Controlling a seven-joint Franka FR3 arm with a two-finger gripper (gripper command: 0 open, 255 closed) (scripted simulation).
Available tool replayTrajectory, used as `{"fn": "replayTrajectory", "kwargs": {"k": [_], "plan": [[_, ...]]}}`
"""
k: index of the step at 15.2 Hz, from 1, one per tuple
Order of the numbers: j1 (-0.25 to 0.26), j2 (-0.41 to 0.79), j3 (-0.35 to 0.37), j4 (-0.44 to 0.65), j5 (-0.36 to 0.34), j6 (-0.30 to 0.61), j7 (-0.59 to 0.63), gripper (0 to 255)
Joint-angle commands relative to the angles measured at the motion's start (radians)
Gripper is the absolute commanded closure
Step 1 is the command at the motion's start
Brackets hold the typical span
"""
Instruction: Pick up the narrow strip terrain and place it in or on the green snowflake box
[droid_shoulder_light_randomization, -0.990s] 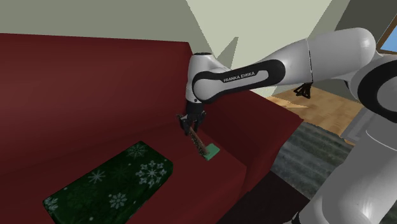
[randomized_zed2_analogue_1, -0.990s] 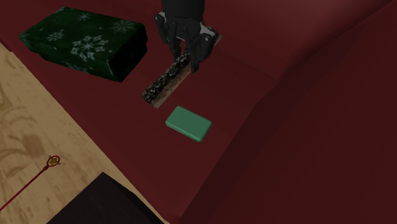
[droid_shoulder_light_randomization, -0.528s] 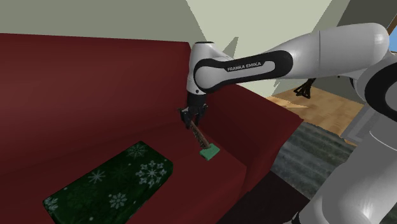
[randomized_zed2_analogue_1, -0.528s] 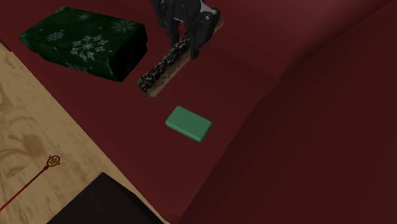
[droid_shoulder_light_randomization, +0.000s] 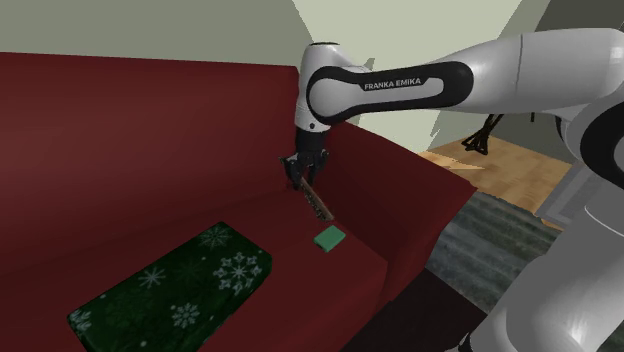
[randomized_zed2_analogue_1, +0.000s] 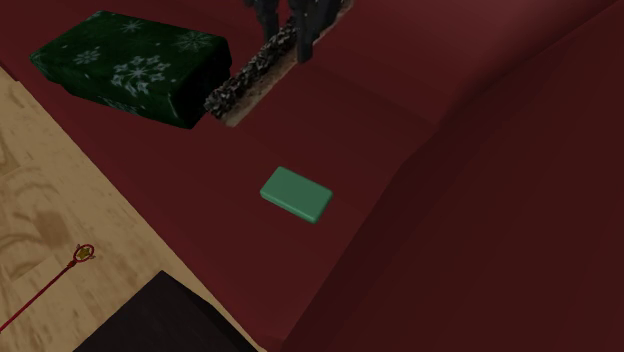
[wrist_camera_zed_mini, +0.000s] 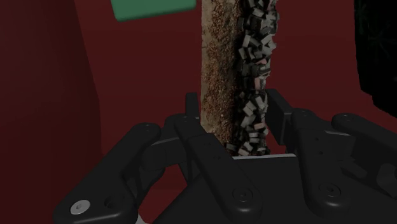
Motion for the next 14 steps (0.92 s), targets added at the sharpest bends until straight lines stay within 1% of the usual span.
{"fn": "replayTrajectory", "kwargs": {"k": [1,2,7,14], "plan": [[0.000,-0.004,0.000,0.021,0.001,-0.026,-0.001,255],[0.000,-0.005,0.000,0.022,0.001,-0.026,-0.001,255],[0.061,0.031,0.058,0.064,-0.009,-0.033,0.121,255],[0.157,0.124,0.132,0.175,-0.046,-0.056,0.298,255]]}}
